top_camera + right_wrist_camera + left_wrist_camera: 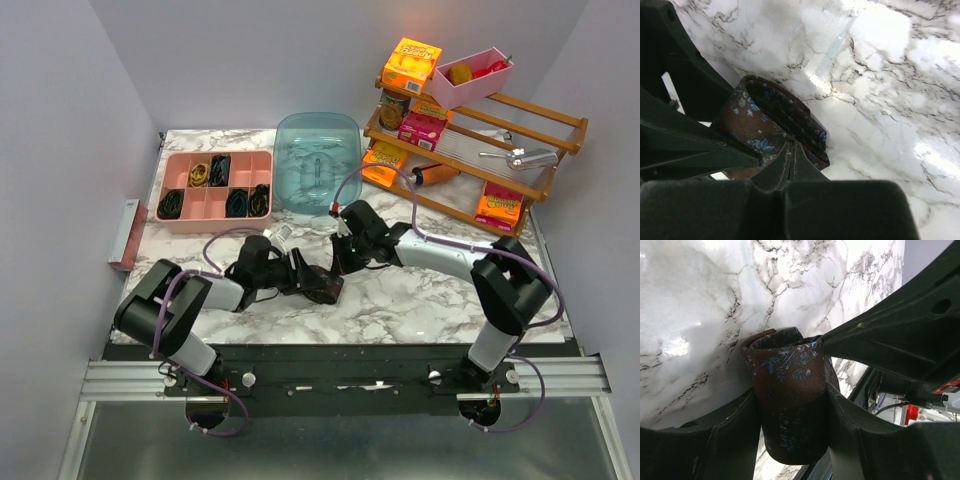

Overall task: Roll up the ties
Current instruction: Roll the tie at the center of the board.

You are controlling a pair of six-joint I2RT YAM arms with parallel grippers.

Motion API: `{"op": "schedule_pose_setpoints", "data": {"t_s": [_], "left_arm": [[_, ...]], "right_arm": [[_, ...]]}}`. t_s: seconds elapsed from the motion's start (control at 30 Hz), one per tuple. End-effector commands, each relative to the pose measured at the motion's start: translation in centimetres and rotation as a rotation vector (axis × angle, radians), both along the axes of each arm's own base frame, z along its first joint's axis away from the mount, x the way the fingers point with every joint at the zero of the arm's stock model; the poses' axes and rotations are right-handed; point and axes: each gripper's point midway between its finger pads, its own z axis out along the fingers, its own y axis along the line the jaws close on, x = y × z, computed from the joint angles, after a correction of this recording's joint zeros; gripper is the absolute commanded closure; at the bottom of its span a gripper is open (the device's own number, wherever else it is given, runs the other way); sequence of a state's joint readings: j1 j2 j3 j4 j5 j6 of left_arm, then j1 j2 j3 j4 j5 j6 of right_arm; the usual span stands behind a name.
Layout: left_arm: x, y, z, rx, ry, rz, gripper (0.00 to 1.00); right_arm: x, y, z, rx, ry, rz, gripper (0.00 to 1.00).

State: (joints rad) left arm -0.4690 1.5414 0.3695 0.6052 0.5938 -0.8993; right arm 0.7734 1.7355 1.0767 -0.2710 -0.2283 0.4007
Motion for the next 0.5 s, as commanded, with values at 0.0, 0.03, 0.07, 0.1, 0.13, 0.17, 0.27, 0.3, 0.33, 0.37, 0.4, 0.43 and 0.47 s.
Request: {"op": "schedule_pose_setpoints", "data": {"t_s": [0.0, 0.03, 0.07, 0.1, 0.13, 0.17, 0.27, 0.3, 0.33, 0.37, 0.4, 0.43, 0.47], "left_arm": [[-0.2, -0.1, 0.4, 0.015, -0.020, -0.005, 0.43], [-0.2, 0.1, 0.2, 0.025, -0.020, 0.004, 0.43], [-0.3, 0.3, 0.1, 0.035, -0.016, 0.016, 0.43], [-0.1, 0.5, 0.3, 0.041, -0.025, 0.038, 0.43], [-0.2, 0.8, 0.0, 0.050, -0.016, 0.058, 0.43], [-0.3, 0.9, -0.1, 0.056, -0.012, 0.067, 0.43], [-0.3, 1.7, -0.5, 0.095, -0.015, 0.126, 0.42], [-0.4, 1.5, -0.2, 0.095, -0.027, 0.133, 0.41], [-0.4, 1.8, -0.4, 0.107, -0.027, 0.158, 0.41], [-0.4, 1.8, -0.4, 0.104, -0.021, 0.177, 0.41], [-0.4, 1.7, -0.1, 0.097, -0.028, 0.186, 0.40], [-0.5, 2.2, -0.6, 0.110, -0.025, 0.219, 0.40], [-0.5, 2.3, -0.6, 0.107, -0.024, 0.234, 0.40]], "right_arm": [[0.7, -1.0, 2.7, 0.005, -0.089, -0.057, 0.99], [0.6, -1.2, 3.8, 0.021, -0.111, -0.065, 0.99], [0.7, -1.4, 4.1, 0.026, -0.118, -0.074, 0.99], [0.4, -1.8, 4.0, 0.017, -0.116, -0.080, 0.99], [0.2, -2.0, 4.0, 0.014, -0.114, -0.082, 0.99], [0.1, -2.1, 4.1, 0.014, -0.110, -0.080, 0.99], [-1.2, -2.5, 2.6, -0.016, -0.041, -0.060, 0.99], [-1.7, -2.4, 2.1, -0.014, -0.017, -0.046, 0.99], [-2.2, -2.5, 1.6, -0.019, 0.002, -0.040, 0.99], [-2.4, -2.6, 1.2, -0.021, 0.019, -0.037, 0.99], [-2.9, -2.5, 0.6, -0.024, 0.048, -0.030, 0.99], [-3.2, -2.6, 0.1, -0.029, 0.064, -0.028, 0.99], [-3.4, -2.5, -0.1, -0.029, 0.076, -0.025, 0.99]]}}
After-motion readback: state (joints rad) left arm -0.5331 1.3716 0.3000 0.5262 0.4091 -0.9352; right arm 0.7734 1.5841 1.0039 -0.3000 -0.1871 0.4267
